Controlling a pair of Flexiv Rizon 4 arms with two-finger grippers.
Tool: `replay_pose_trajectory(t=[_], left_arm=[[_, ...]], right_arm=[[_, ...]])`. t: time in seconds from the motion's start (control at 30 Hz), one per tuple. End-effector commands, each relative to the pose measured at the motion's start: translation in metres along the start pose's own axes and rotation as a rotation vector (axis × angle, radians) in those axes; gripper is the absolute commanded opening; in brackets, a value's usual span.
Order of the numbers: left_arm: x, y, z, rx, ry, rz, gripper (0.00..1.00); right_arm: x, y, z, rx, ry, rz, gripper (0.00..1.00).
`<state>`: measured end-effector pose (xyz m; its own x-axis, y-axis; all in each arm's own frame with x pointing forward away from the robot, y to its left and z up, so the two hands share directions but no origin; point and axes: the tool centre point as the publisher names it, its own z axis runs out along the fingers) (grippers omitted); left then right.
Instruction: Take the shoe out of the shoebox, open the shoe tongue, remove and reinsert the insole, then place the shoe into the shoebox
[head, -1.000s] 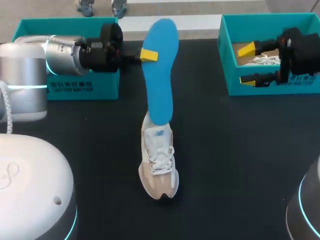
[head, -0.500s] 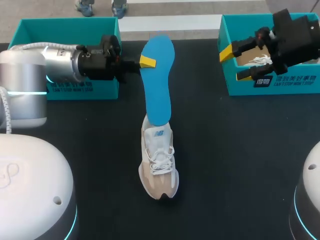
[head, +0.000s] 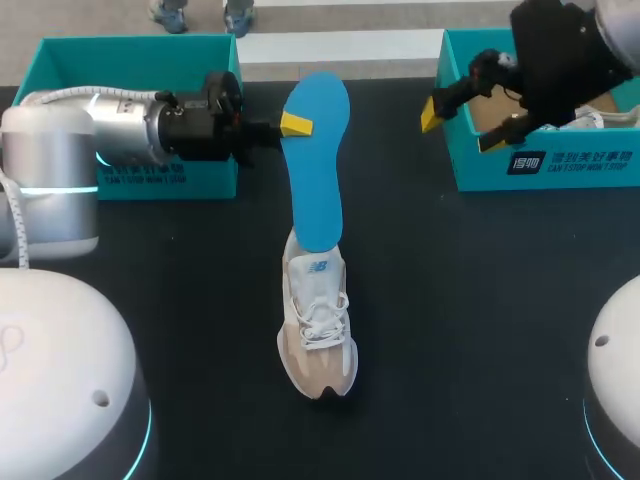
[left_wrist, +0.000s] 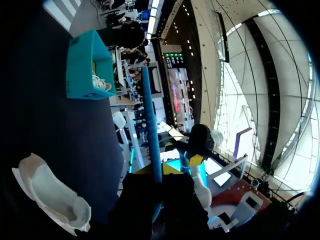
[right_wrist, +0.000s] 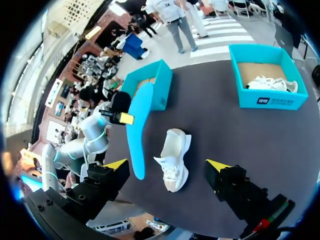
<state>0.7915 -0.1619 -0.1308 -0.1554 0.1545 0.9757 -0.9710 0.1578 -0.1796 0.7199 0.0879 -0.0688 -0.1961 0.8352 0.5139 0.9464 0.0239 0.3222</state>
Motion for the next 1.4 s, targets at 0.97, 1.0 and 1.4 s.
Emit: replay_pose_trajectory(t=[0.97, 1.0, 1.4], left_arm=[[0.0, 0.0, 0.0, 0.001, -0.001, 0.0, 0.0], [0.0, 0.0, 0.0, 0.001, -0.001, 0.0, 0.0], [0.0, 0.0, 0.0, 0.001, -0.001, 0.0, 0.0]], right_arm=[[0.096, 0.028, 0.085, 0.025, -0.633, -0.063, 1.0], [0.098, 0.028, 0.087, 0.018, -0.634, -0.06, 1.0], [0.115, 0.028, 0.09, 0.015, -0.591, -0.099, 1.0]])
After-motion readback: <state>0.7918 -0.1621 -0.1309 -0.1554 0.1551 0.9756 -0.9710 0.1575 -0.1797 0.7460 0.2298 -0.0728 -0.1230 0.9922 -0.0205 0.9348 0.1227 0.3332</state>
